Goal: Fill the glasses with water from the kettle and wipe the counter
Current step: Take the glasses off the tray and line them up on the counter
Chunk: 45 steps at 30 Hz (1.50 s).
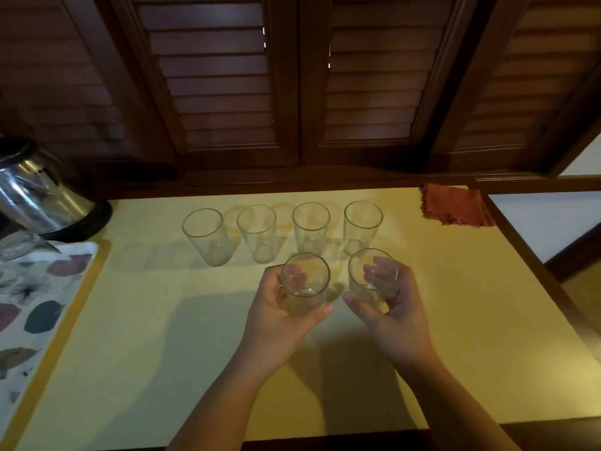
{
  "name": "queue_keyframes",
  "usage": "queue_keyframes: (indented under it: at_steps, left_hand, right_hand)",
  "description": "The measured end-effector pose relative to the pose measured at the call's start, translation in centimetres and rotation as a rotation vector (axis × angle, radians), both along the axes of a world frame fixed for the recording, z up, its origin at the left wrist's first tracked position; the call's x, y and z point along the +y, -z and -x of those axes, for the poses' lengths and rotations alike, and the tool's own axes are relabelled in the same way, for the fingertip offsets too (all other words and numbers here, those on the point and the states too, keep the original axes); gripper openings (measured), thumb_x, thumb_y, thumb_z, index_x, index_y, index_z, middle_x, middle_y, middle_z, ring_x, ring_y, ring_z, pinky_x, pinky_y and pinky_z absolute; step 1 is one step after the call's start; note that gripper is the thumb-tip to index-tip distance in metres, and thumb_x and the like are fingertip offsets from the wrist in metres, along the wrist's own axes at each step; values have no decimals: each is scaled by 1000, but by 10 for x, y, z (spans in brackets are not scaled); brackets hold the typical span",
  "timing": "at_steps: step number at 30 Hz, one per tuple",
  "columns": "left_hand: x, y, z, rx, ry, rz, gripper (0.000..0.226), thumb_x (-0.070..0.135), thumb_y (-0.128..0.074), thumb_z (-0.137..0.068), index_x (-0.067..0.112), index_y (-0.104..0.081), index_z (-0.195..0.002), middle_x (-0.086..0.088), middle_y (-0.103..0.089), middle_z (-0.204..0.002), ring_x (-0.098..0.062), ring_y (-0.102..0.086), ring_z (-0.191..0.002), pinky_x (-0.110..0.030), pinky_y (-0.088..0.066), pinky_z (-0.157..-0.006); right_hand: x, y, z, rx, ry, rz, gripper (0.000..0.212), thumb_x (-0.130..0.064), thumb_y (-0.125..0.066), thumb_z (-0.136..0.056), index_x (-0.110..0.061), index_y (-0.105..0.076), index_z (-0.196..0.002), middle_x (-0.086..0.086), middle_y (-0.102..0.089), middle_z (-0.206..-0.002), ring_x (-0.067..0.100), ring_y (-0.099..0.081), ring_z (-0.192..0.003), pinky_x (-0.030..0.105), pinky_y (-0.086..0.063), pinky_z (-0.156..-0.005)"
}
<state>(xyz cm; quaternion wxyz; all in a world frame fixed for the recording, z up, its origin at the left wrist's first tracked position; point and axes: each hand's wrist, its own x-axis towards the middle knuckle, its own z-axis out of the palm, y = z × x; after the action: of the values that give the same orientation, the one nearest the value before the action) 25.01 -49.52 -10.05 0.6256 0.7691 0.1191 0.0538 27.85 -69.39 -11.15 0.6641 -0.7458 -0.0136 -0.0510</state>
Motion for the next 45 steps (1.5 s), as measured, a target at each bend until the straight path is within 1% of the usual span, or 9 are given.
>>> queue_keyframes:
  at_steps: [6, 11, 18, 21, 25, 32, 38, 42, 45]
  left_hand:
    - [-14, 14, -7, 2, 19, -46, 68, 30, -101, -66, 40, -58, -117, 27, -69, -117, 2, -68, -113, -21, -53, -94]
    - [-19, 18, -11, -16, 8, -76, 70, 51, -97, -59, 48, -55, -116, 28, -68, -117, 0, -68, -114, -29, -56, -96]
    - [-25, 19, -19, -21, -18, -130, 76, 61, -94, -56, 51, -53, -118, 31, -66, -117, 0, -67, -114, -42, -58, -101]
    - [-26, 20, -20, -13, -29, -172, 75, 62, -93, -58, 50, -51, -119, 24, -68, -117, 3, -66, -116, -39, -57, -101]
    - [-24, 21, -19, -5, -38, -209, 71, 52, -97, -65, 45, -51, -119, 21, -68, -118, 4, -65, -115, -31, -56, -99]
    - [-23, 21, -19, 7, -46, -211, 70, 43, -99, -68, 40, -53, -120, 18, -68, -117, 10, -63, -112, -17, -49, -92]
    - [-22, 21, -19, 5, -64, -198, 70, 51, -97, -64, 43, -52, -118, 19, -68, -117, 6, -64, -114, -22, -50, -93]
    - [-22, 16, -20, 21, -40, -206, 75, 55, -98, -62, 45, -50, -118, 22, -66, -117, 10, -61, -112, -18, -49, -89]
    - [-20, 8, -18, 49, -20, -173, 87, 50, -101, -62, 46, -44, -127, 21, -62, -124, 5, -60, -118, -13, -46, -88]
  right_hand:
    - [-11, 3, -5, 36, -18, 15, 69, -9, -95, -78, -30, -56, -130, -4, -69, -130, 8, -65, -126, 30, -52, -105]
    - [-16, 5, -7, 22, -17, 59, 66, -9, -96, -78, -29, -56, -126, -3, -69, -128, 2, -65, -119, 7, -46, -95]
    - [-21, 4, -9, 31, -46, 86, 64, -10, -94, -81, -25, -54, -129, -4, -67, -128, -3, -64, -119, 4, -46, -91]
    - [-22, 2, -12, 29, -73, 93, 63, -6, -91, -83, -18, -52, -130, 2, -67, -129, -6, -62, -117, 0, -43, -87]
    - [-22, 4, -16, 25, -91, 132, 65, -13, -92, -84, -21, -50, -134, -1, -68, -130, -7, -61, -121, -2, -40, -89]
    - [-20, 8, -22, 17, -108, 174, 68, -14, -92, -84, -20, -49, -136, -2, -67, -130, -13, -61, -118, -1, -41, -89]
    - [-20, 10, -24, 37, -109, 188, 70, -18, -93, -83, -24, -49, -136, -4, -67, -133, -10, -60, -123, 0, -41, -92]
    - [-20, 5, -22, 52, -102, 188, 81, -33, -96, -78, -38, -46, -141, -14, -63, -137, -5, -59, -129, 19, -50, -102]
    - [-18, -10, -17, 6, -83, 168, 103, -64, -94, -66, -37, -41, -151, -20, -54, -146, -7, -52, -137, 20, -45, -108]
